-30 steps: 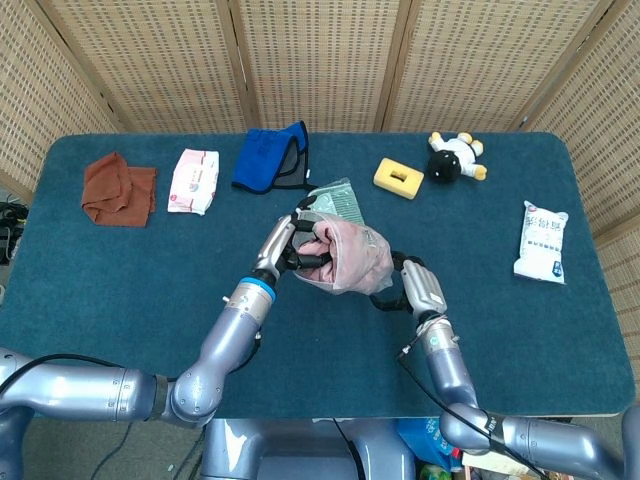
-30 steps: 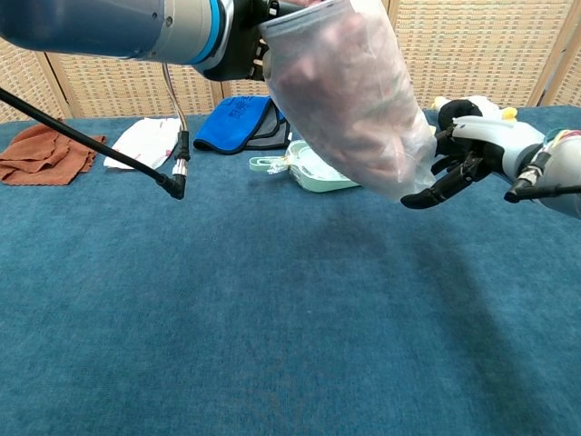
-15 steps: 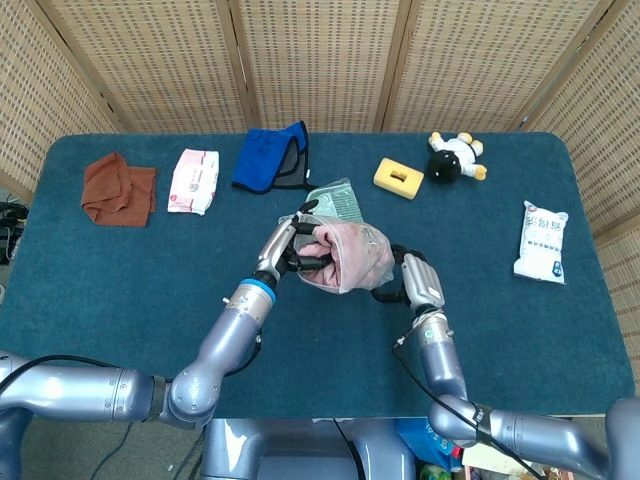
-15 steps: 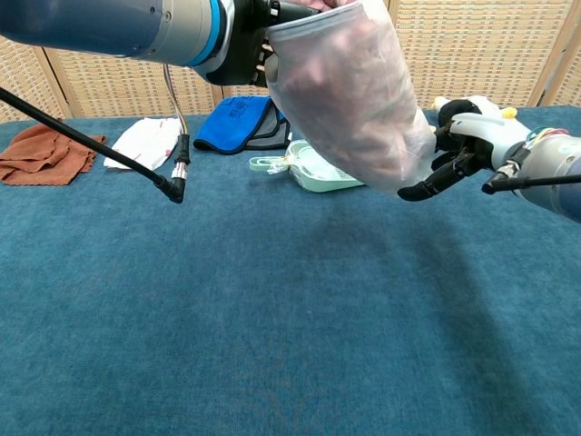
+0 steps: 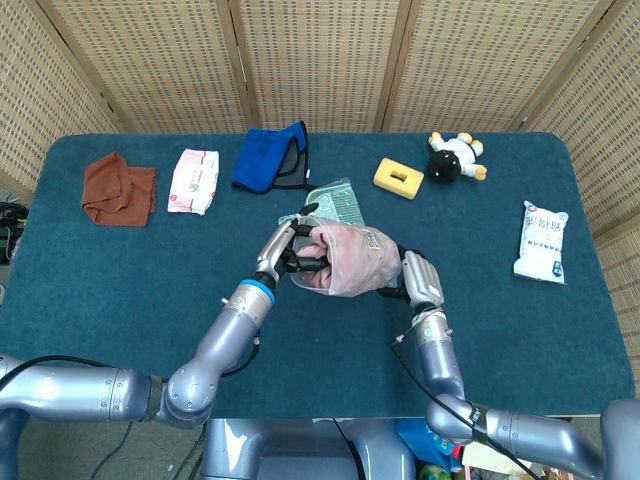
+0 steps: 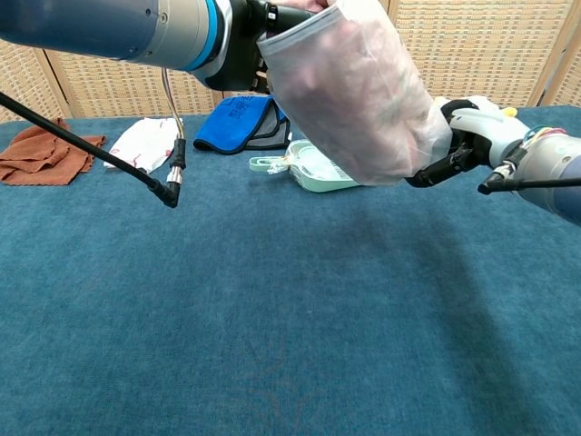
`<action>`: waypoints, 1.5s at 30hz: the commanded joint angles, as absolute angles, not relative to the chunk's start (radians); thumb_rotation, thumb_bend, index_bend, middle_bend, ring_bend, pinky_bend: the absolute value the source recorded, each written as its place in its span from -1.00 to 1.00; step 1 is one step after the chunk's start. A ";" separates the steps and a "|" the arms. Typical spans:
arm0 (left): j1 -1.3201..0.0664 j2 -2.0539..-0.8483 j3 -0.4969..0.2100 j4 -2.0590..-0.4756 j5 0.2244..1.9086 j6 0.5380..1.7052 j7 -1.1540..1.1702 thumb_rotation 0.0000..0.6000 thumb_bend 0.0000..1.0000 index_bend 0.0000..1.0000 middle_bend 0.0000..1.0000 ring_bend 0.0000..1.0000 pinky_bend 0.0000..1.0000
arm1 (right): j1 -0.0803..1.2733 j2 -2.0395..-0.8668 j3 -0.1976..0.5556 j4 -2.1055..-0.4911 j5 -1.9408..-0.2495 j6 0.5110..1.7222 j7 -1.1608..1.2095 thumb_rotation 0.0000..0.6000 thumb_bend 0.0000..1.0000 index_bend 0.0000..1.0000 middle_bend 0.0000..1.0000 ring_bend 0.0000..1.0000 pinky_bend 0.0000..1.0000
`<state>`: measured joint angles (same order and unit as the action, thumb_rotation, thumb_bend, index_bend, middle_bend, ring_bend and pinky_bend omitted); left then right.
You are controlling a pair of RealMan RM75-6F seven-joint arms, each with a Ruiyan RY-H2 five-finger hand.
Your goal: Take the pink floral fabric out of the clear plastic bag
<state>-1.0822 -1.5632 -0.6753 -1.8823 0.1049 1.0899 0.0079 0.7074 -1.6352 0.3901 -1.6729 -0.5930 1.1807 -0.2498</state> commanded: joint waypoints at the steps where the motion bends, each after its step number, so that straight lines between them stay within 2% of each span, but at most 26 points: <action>1: -1.079 -1.564 -0.672 -1.878 0.111 1.084 0.004 1.00 0.28 0.58 -1.00 -1.00 -1.00 | 0.700 -1.634 0.380 -1.670 -0.621 1.178 -0.242 1.00 0.69 0.76 -0.33 -0.43 -0.76; 6: -1.067 -1.562 -0.661 -1.871 0.127 1.074 -0.003 1.00 0.28 0.58 -1.00 -1.00 -1.00 | 0.691 -1.628 0.354 -1.660 -0.674 1.183 -0.249 1.00 0.72 0.78 -0.31 -0.42 -0.74; 11: -1.043 -1.541 -0.612 -1.868 0.181 1.067 0.019 1.00 0.28 0.58 -1.00 -1.00 -1.00 | 0.678 -1.619 0.315 -1.625 -0.771 1.205 -0.262 1.00 0.72 0.79 -0.28 -0.42 -0.72; 17: -0.951 -1.479 -0.561 -1.848 0.263 1.015 -0.020 1.00 0.28 0.58 -1.00 -1.00 -1.00 | 0.658 -1.584 0.241 -1.487 -0.973 1.259 -0.290 1.00 0.72 0.80 -0.27 -0.42 -0.72; 23: -0.859 -1.385 -0.540 -1.770 0.316 0.905 -0.083 1.00 0.28 0.58 -1.00 -1.00 -1.00 | 0.631 -1.534 0.202 -1.349 -1.102 1.277 -0.253 1.00 0.72 0.80 -0.27 -0.42 -0.72; 31: -0.799 -1.312 -0.519 -1.684 0.365 0.825 -0.126 1.00 0.28 0.58 -1.00 -1.00 -1.00 | 0.610 -1.503 0.188 -1.262 -1.164 1.273 -0.218 1.00 0.72 0.80 -0.27 -0.42 -0.72; 40: -0.734 -1.225 -0.475 -1.526 0.411 0.680 -0.187 1.00 0.28 0.58 -1.00 -1.00 -1.00 | 0.592 -1.489 0.174 -1.195 -1.233 1.259 -0.180 1.00 0.72 0.80 -0.27 -0.42 -0.72; 45: -0.725 -1.212 -0.454 -1.483 0.435 0.659 -0.198 1.00 0.28 0.58 -1.00 -1.00 -1.00 | 0.588 -1.493 0.170 -1.189 -1.265 1.263 -0.185 1.00 0.72 0.80 -0.26 -0.42 -0.72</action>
<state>-0.7297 -1.2183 -0.4619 -1.4925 0.4269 0.6639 -0.1936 0.5891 -1.4923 0.1715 -1.1903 -1.2614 1.2620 -0.1835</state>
